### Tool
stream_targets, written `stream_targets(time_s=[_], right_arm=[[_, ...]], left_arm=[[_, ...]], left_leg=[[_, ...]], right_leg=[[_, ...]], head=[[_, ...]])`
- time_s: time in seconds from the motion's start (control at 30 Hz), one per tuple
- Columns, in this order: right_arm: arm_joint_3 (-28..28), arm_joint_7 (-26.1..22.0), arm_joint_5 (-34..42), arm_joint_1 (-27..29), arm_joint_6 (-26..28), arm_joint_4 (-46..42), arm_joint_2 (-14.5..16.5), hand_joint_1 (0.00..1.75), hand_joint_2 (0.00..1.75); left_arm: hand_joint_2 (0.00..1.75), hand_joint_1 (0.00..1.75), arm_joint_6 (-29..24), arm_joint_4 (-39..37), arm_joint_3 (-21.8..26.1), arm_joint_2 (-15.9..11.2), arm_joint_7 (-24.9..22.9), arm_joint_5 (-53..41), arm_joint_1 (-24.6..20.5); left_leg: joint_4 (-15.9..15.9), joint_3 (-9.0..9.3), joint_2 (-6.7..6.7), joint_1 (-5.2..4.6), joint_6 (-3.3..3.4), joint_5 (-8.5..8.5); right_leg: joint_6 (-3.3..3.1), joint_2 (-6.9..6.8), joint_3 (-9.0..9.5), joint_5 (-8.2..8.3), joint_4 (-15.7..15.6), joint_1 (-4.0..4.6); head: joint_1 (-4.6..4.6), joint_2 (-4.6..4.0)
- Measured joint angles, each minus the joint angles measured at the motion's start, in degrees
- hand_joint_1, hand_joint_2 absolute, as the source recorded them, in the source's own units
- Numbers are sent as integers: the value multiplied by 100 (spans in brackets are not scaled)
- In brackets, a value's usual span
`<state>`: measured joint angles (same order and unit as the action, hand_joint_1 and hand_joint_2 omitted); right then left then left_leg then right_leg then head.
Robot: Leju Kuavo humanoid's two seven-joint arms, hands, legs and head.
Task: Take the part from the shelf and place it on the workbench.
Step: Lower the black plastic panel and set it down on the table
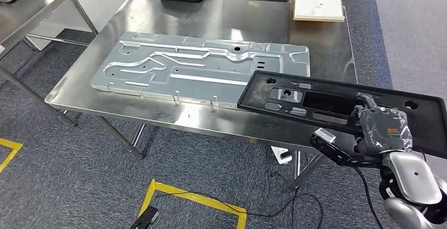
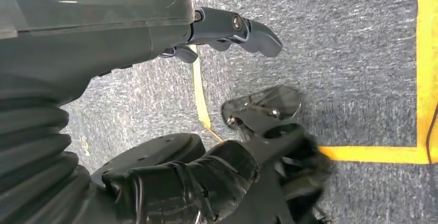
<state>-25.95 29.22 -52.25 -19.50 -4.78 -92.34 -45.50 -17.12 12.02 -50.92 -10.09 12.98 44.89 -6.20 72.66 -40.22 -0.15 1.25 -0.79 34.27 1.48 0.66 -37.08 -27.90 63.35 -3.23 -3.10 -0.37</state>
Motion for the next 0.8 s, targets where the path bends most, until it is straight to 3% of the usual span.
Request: stream_targets(time_s=[0.03,0.07,0.1,0.2,0.27,0.33,0.4,0.43,0.5,0.53,0.57,0.6,0.67,0.7,0.77,0.8], right_arm=[[39,2,1,49,26,7,-5,175,175],[78,3,1,111,70,18,-8,175,175],[125,3,7,182,135,30,-11,175,175],[306,-4,89,343,400,76,-1,175,175],[397,-11,205,379,575,100,33,175,175],[443,-14,325,418,683,93,70,175,175],[492,-15,397,457,725,70,88,175,175],[526,-15,425,465,739,51,92,175,175],[588,-14,482,468,757,5,98,175,175],[610,-14,515,479,760,-28,99,175,175],[622,-13,544,492,752,-63,100,175,175],[629,-13,564,500,731,-103,99,175,175],[655,-13,583,464,668,-178,98,175,175],[672,-14,582,421,633,-207,97,175,175],[712,-17,579,338,592,-248,85,175,175],[725,-21,576,312,580,-261,79,175,175]], left_arm=[[175,0,-2,0,-5,5,0,-2,5],[175,0,-6,0,-10,11,0,-2,12],[175,0,-10,0,-15,17,0,-1,17],[175,0,-33,0,-24,20,-15,12,17],[175,0,-57,0,-28,16,-28,41,16],[175,0,-78,0,-31,20,-26,75,12],[175,0,-86,1,-32,34,0,92,10],[175,0,-85,2,-32,46,16,94,8],[175,0,-84,2,-32,73,39,91,3],[175,0,-84,2,-32,84,44,84,4],[175,0,-84,2,-33,96,47,74,6],[175,0,-84,2,-34,111,44,59,9],[175,0,-84,2,-45,139,25,15,3],[175,0,-86,2,-57,148,12,-7,-12],[175,0,-96,2,-80,154,-13,-36,-42],[175,0,-103,2,-88,156,-20,-47,-49]], left_leg=[[271,-177,0,-5,19,44],[364,-274,-1,-16,55,-18],[244,-268,-4,-38,113,-190],[-751,118,-24,-153,382,-825],[-1096,261,-30,-220,482,-920],[-1294,345,-34,-251,490,-934],[-1528,501,-57,-224,454,-981],[-1622,568,-77,-207,440,-1009],[-1655,609,-132,-201,448,-1011],[-1630,608,-166,-206,456,-995],[-1595,605,-204,-209,456,-971],[-1549,601,-248,-209,448,-942],[-1410,572,-340,-197,406,-860],[-1316,533,-386,-201,374,-814],[-1200,447,-470,-208,316,-764],[-1182,417,-510,-210,288,-766]], right_leg=[[-11,-2,24,-12,-10,19],[-22,-1,53,-29,-16,41],[-33,2,90,-50,-23,66],[-40,19,220,-94,-97,112],[-3,27,263,-71,-189,94],[61,16,297,-39,-290,85],[97,-19,301,-90,-266,93],[99,-32,228,-194,-96,106],[90,-43,-89,-478,535,124],[95,-42,-259,-566,838,135],[104,-42,-354,-551,984,139],[116,-40,-354,-438,932,136],[134,34,-108,-94,376,116],[130,99,25,2,101,115],[85,163,139,15,-123,123],[54,132,141,14,-130,140]], head=[[-3,0],[-5,0],[-6,0],[11,0],[4,1],[-22,1],[-13,1],[-1,1],[14,1],[15,1],[15,1],[14,1],[15,0],[17,-1],[13,1],[13,1]])
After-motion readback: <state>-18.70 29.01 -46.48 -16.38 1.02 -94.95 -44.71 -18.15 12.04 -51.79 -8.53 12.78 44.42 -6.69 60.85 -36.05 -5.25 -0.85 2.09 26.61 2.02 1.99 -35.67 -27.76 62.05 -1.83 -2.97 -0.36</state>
